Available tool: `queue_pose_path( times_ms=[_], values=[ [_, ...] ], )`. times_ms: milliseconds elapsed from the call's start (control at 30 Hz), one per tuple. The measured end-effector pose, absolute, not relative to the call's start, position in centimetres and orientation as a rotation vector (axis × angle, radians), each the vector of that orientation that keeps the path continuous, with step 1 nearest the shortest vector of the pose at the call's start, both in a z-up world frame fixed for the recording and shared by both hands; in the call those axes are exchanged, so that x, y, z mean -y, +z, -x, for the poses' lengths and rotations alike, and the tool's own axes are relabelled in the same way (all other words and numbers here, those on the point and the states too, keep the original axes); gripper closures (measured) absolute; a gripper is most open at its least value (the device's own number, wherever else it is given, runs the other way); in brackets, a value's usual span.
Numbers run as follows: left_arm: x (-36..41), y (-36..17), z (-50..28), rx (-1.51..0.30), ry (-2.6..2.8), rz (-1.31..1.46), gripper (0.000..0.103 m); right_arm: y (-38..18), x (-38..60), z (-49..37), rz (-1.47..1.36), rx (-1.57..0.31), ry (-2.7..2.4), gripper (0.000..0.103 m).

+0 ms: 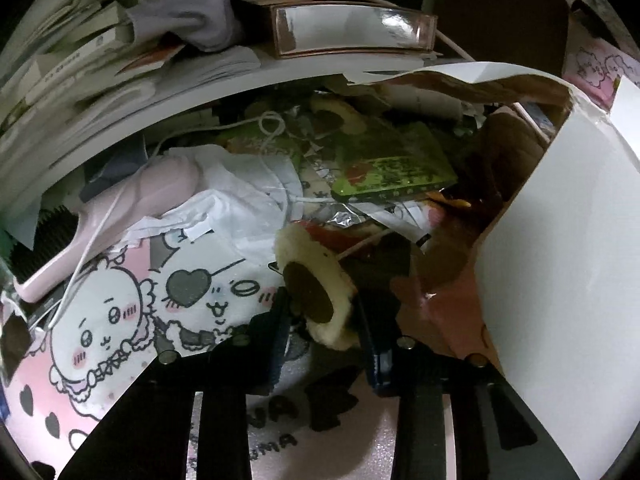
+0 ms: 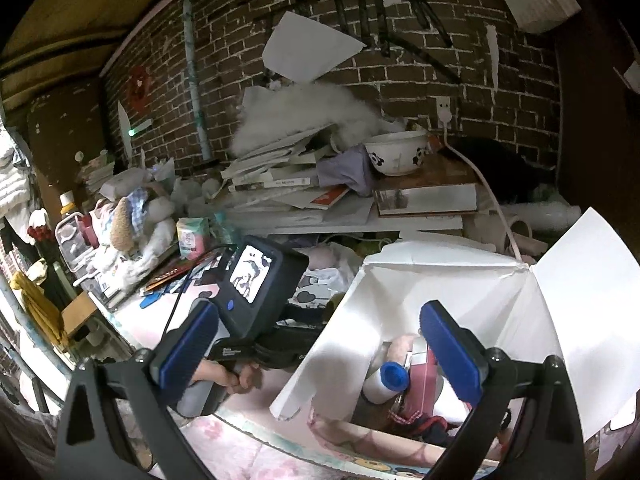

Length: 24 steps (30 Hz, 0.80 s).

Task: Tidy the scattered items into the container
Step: 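Grasp the yellow plush with the left gripper and lift it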

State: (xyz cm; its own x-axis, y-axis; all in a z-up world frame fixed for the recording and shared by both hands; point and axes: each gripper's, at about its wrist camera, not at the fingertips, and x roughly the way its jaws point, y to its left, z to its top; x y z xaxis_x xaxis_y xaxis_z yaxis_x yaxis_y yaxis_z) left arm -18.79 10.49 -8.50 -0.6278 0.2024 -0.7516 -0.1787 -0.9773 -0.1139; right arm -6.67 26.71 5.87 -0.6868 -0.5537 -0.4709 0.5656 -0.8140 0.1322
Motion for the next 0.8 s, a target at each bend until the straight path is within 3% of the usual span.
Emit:
queue_pose_path(
  times_ms=[800],
  values=[
    [-0.8, -3.2, 8.7, 0.147, 2.762, 1.065, 0.079, 4.4, -24.8, 8.1, -0.683, -0.040, -2.506, 0.002]
  ],
)
